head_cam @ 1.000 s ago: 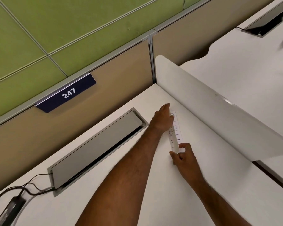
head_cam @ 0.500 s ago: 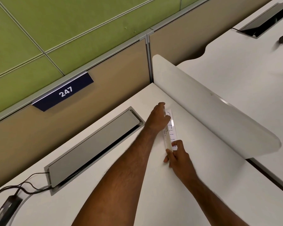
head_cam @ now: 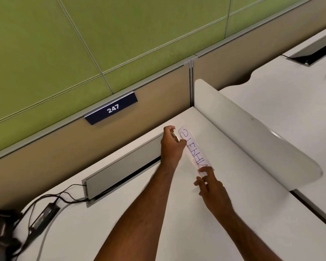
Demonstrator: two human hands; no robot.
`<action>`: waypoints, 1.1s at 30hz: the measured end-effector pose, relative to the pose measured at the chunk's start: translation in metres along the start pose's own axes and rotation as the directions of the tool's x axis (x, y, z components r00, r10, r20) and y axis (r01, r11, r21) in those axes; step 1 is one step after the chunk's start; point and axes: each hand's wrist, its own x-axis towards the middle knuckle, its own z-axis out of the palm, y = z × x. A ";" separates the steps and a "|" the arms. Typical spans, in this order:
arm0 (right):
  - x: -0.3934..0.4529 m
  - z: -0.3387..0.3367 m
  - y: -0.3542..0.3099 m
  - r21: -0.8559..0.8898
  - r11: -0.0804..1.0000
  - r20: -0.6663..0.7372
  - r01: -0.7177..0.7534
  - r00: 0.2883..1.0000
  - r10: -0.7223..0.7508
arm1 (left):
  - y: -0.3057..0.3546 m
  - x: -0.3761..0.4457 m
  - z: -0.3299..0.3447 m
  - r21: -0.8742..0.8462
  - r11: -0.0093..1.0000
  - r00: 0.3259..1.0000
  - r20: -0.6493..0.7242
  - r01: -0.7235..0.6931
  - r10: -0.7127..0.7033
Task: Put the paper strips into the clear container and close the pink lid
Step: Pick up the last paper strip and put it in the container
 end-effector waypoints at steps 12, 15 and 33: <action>-0.052 0.002 -0.044 0.096 0.995 0.031 0.028 0.999 -0.031 | -0.029 -0.090 -0.093 -0.263 0.962 0.963 -0.229 0.079 -0.142; -0.065 0.006 -0.055 0.167 0.985 0.025 0.042 0.999 -0.046 | -0.034 -0.115 -0.112 -0.358 0.929 0.942 -0.271 0.092 -0.197; -0.140 0.040 -0.104 0.496 0.859 0.321 -0.127 0.946 -0.046 | -0.061 -0.243 -0.207 -0.497 0.868 0.853 -0.460 -0.015 -0.249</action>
